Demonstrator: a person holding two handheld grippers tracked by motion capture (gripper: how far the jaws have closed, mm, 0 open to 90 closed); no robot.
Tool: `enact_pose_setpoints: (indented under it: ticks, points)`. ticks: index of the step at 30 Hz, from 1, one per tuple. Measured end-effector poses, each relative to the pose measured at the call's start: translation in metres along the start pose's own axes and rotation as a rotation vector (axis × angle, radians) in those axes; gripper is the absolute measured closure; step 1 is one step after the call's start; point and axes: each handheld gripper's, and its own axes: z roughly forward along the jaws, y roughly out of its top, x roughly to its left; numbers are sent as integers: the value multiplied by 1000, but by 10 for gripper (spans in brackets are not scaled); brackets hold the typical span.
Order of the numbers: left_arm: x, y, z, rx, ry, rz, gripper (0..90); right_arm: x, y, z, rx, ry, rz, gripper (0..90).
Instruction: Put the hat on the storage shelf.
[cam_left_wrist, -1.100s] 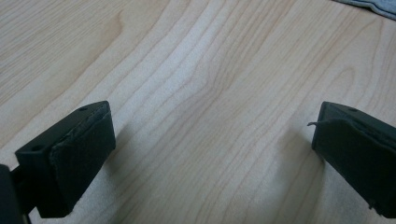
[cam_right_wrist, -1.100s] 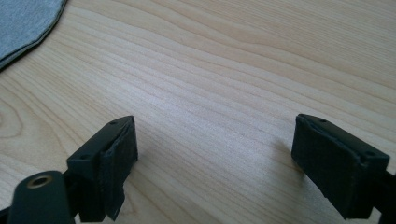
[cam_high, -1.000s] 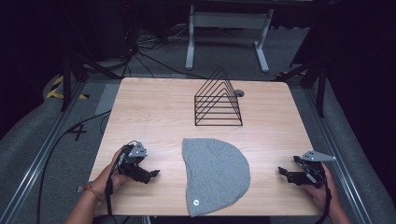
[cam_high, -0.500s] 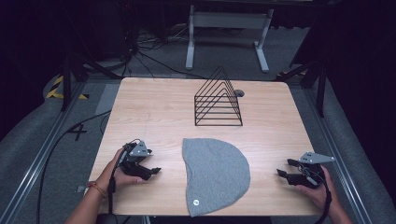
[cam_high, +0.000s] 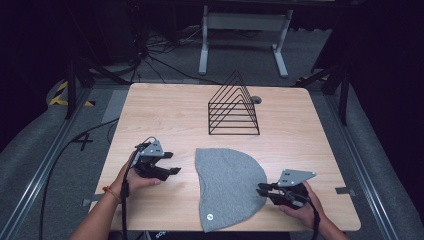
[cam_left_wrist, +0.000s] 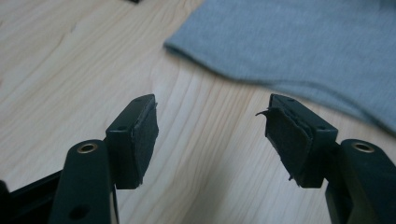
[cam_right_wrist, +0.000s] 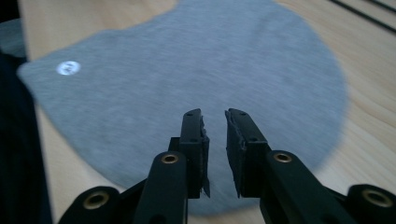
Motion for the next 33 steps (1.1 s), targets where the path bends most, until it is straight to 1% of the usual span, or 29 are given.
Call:
enact_pose_setpoints:
  ticks: [1, 2, 3, 4, 5, 6, 7, 8, 9, 10, 11, 12, 13, 14, 15, 16, 17, 20, 21, 22, 23, 24, 25, 27, 28, 30, 31, 32, 33]
  points:
    - [-2, 5, 3, 5, 0, 16, 350, 4, 3, 5, 0, 17, -9, 800]
    - [-2, 5, 3, 5, 0, 16, 350, 7, 6, 9, -1, 39, -17, 808]
    - [-7, 16, 12, 5, -8, 43, 350, 10, 9, 14, 0, 55, -28, 816]
    - [-8, 20, 16, 6, -15, 53, 352, 13, 11, 18, 2, 67, -36, 828]
    - [-11, 26, 23, 1, -20, 71, 358, 16, 13, 21, 4, 79, -42, 836]
    - [-12, 30, 27, 5, -24, 75, 363, 19, 15, 27, 8, 98, -55, 846]
    - [-14, 35, 34, 13, -30, 92, 363, 22, 16, 30, 9, 105, -64, 852]
    - [-14, 35, 34, 13, -30, 92, 368, 22, 16, 30, 9, 105, -64, 852]
    - [-15, 39, 41, 21, -34, 106, 368, 26, 17, 34, 19, 112, -80, 860]
    - [-17, 46, 53, 26, -38, 119, 394, 33, 19, 41, 30, 135, -101, 862]
    - [-17, 49, 58, 31, -36, 135, 399, 36, 19, 42, 36, 135, -114, 862]
    - [-17, 49, 58, 31, -36, 135, 416, 36, 19, 42, 36, 135, -114, 862]
    - [-17, 53, 69, 37, -37, 146, 441, 41, 20, 44, 46, 148, -131, 862]
    - [-17, 53, 69, 37, -37, 146, 458, 41, 20, 44, 46, 148, -131, 862]
    - [-17, 54, 76, 49, -37, 152, 458, 42, 19, 45, 50, 158, -125, 862]
    - [-18, 54, 84, 75, -19, 182, 553, 43, 16, 46, 73, 145, -142, 862]
    - [-17, 54, 88, 83, -21, 187, 567, 44, 15, 47, 79, 151, -136, 862]
    - [-15, 52, 95, 124, -25, 190, 614, 42, 11, 47, 105, 123, -144, 866]
    - [-15, 50, 96, 150, -18, 195, 621, 41, 10, 47, 111, 122, -141, 867]
    - [-15, 50, 96, 150, -18, 195, 633, 41, 10, 47, 111, 122, -141, 867]
    - [-12, 48, 97, 159, -19, 187, 634, 36, 7, 45, 116, 101, -124, 874]
    - [-11, 47, 97, 148, -23, 170, 629, 34, 6, 44, 117, 102, -117, 881]
    - [-11, 47, 96, 157, -23, 180, 630, 32, 6, 43, 120, 89, -107, 887]
    - [-12, 47, 95, 171, -21, 183, 634, 27, 5, 41, 123, 72, -102, 891]
    - [-13, 47, 94, 177, -19, 184, 637, 24, 5, 41, 124, 55, -101, 893]
    - [-15, 47, 91, 199, -20, 190, 644, 16, 3, 39, 121, 32, -72, 894]
    - [-16, 46, 90, 200, -22, 181, 644, 10, 3, 37, 120, 10, -59, 894]
    - [-16, 45, 88, 209, -28, 182, 644, 4, 2, 36, 121, -15, -56, 895]
    - [-16, 45, 88, 209, -28, 182, 644, -2, 2, 34, 124, -39, -39, 894]
